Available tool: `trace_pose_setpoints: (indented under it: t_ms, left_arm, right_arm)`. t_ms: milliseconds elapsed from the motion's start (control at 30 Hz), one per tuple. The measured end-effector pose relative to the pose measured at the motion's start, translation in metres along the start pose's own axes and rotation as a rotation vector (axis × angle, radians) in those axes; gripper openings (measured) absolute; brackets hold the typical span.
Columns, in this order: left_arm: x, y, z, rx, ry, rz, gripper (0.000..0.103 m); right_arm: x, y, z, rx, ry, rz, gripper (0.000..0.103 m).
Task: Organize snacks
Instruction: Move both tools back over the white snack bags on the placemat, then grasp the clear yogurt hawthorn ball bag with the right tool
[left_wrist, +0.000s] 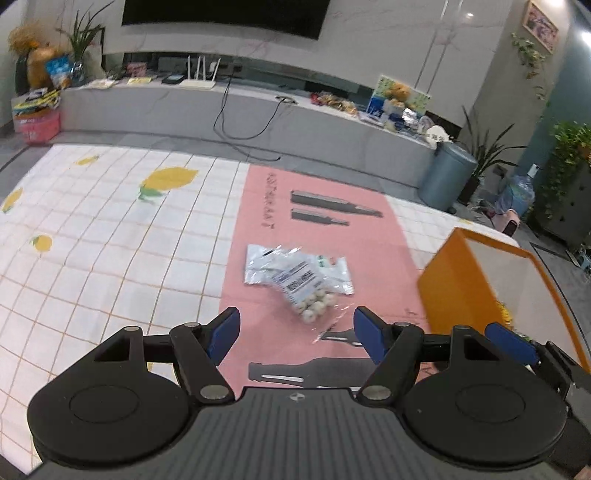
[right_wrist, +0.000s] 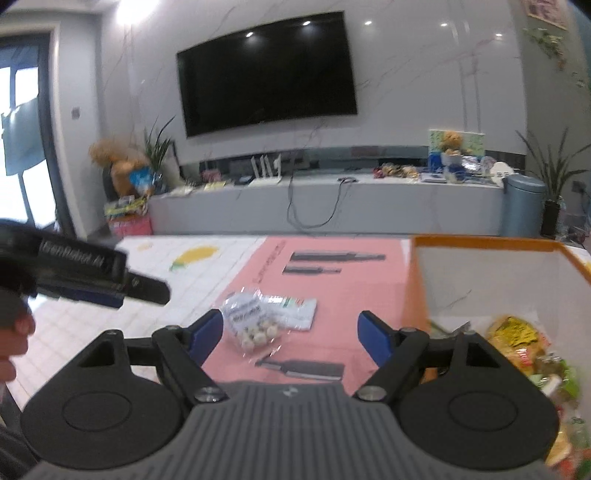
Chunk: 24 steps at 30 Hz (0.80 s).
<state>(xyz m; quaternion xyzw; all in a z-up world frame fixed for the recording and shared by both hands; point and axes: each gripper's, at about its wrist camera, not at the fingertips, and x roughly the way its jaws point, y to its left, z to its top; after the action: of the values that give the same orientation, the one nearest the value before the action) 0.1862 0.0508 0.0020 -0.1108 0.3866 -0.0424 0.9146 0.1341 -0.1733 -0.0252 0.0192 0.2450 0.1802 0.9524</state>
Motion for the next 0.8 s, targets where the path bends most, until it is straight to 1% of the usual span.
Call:
trace_pose_setpoints:
  t_ms: [100, 167, 233, 300, 333, 433, 500, 600, 633, 700, 733, 800]
  left_arm:
    - [0.014, 0.009, -0.005, 0.014, 0.011, 0.011, 0.082]
    - [0.025, 0.015, -0.008, 0.029, 0.017, 0.031, 0.082]
    - [0.037, 0.022, -0.009, 0.029, 0.049, 0.045, 0.082]
    - [0.046, 0.032, -0.007, 0.015, 0.088, 0.036, 0.081]
    - [0.047, 0.037, -0.006, 0.009, 0.087, 0.042, 0.081]
    - [0.049, 0.048, -0.004, 0.031, 0.075, 0.079, 0.081]
    - [0.051, 0.055, -0.004, 0.046, 0.076, 0.097, 0.081]
    - [0.056, 0.064, -0.002, 0.047, 0.084, 0.109, 0.081]
    - [0.059, 0.067, -0.001, 0.043, 0.090, 0.114, 0.081]
    - [0.064, 0.072, 0.000, 0.029, 0.105, 0.122, 0.081]
    - [0.066, 0.074, 0.001, 0.020, 0.110, 0.122, 0.081]
    - [0.069, 0.076, 0.002, 0.009, 0.118, 0.117, 0.081]
  right_arm:
    - [0.021, 0.009, -0.006, -0.026, 0.009, 0.011, 0.091]
    - [0.038, 0.016, -0.012, -0.056, 0.012, 0.038, 0.093]
    - [0.058, 0.025, -0.018, -0.097, 0.027, 0.032, 0.097]
    - [0.078, 0.035, -0.022, -0.149, 0.031, -0.026, 0.098]
    - [0.086, 0.040, -0.024, -0.174, 0.022, -0.034, 0.099]
    - [0.107, 0.052, -0.030, -0.242, -0.027, -0.019, 0.100]
    - [0.124, 0.057, -0.032, -0.271, -0.035, -0.028, 0.100]
    - [0.146, 0.059, -0.028, -0.272, 0.008, -0.008, 0.100]
    - [0.153, 0.059, -0.026, -0.270, 0.016, -0.014, 0.100]
    - [0.161, 0.059, -0.022, -0.273, 0.003, -0.033, 0.100]
    - [0.167, 0.059, -0.020, -0.276, 0.015, -0.041, 0.100]
    - [0.182, 0.058, -0.017, -0.276, 0.083, -0.072, 0.100]
